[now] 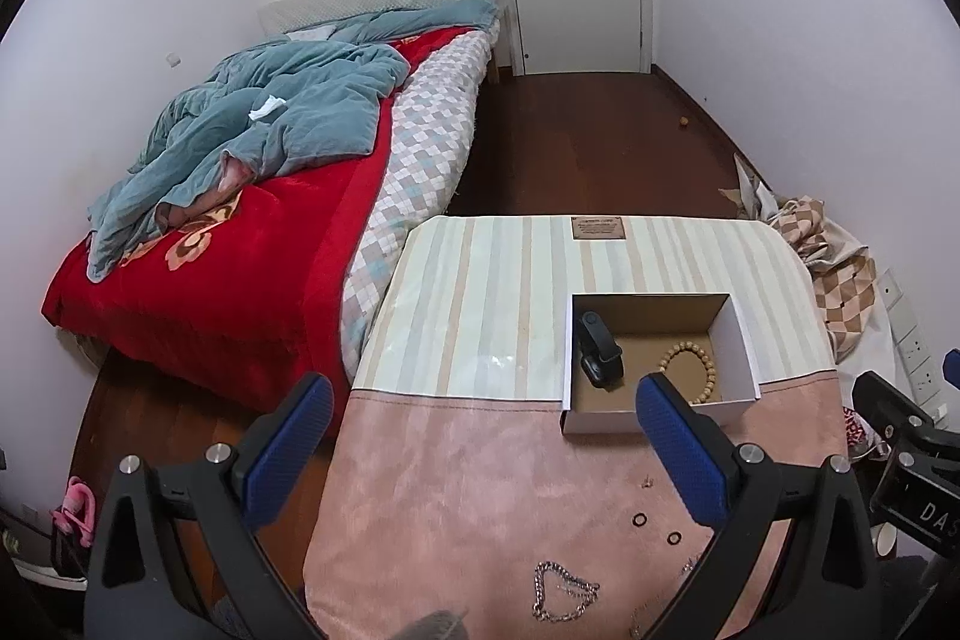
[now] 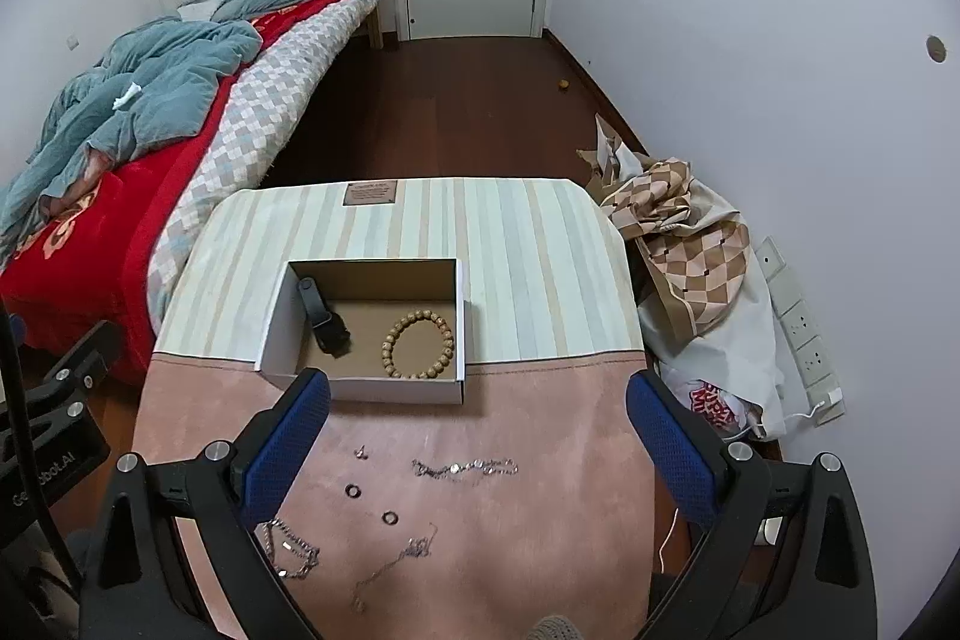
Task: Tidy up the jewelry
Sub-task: 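Open both grippers and lift them away from the box, then grasp the chunky silver chain bracelet with the left gripper while the right grasps the pendant necklace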
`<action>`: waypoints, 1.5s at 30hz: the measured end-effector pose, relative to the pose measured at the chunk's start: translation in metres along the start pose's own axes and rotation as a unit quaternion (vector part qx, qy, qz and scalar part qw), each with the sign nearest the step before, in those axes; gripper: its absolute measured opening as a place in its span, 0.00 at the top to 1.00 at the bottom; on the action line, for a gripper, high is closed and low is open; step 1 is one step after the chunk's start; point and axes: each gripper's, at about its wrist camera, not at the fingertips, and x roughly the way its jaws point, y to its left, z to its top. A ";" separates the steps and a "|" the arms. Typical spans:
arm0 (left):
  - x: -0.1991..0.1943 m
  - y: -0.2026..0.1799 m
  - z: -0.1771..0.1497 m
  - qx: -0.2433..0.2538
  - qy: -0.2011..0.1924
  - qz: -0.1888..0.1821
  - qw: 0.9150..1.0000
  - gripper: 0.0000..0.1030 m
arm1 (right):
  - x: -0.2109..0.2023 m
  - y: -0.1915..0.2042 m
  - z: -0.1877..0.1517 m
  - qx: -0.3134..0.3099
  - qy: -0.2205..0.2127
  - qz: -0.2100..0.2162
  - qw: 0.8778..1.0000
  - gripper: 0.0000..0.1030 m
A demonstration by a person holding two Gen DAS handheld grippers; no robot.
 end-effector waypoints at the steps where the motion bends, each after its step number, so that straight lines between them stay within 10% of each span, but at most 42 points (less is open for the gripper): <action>1: -0.002 0.001 -0.001 -0.001 0.002 0.004 1.000 0.00 | -0.005 0.000 -0.003 0.000 -0.002 0.000 1.000 0.03; 16: 0.032 0.019 -0.077 0.016 0.069 0.019 0.997 0.00 | 0.032 -0.015 -0.086 0.064 0.095 0.053 0.992 0.04; 20: 0.058 0.020 -0.108 0.038 0.106 0.036 0.993 0.00 | 0.063 -0.004 -0.125 0.058 0.134 0.062 0.987 0.23; 30: 0.084 0.050 -0.160 0.039 0.147 0.069 0.986 0.00 | 0.108 0.061 -0.202 -0.002 0.200 0.081 0.976 0.34; 40: 0.101 0.054 -0.191 0.017 0.189 0.058 0.980 0.00 | 0.113 0.091 -0.231 -0.071 0.164 0.065 0.982 0.90; 45: 0.105 0.032 -0.188 0.013 0.200 0.010 0.980 0.00 | 0.112 0.067 -0.229 -0.036 0.153 0.088 0.984 0.90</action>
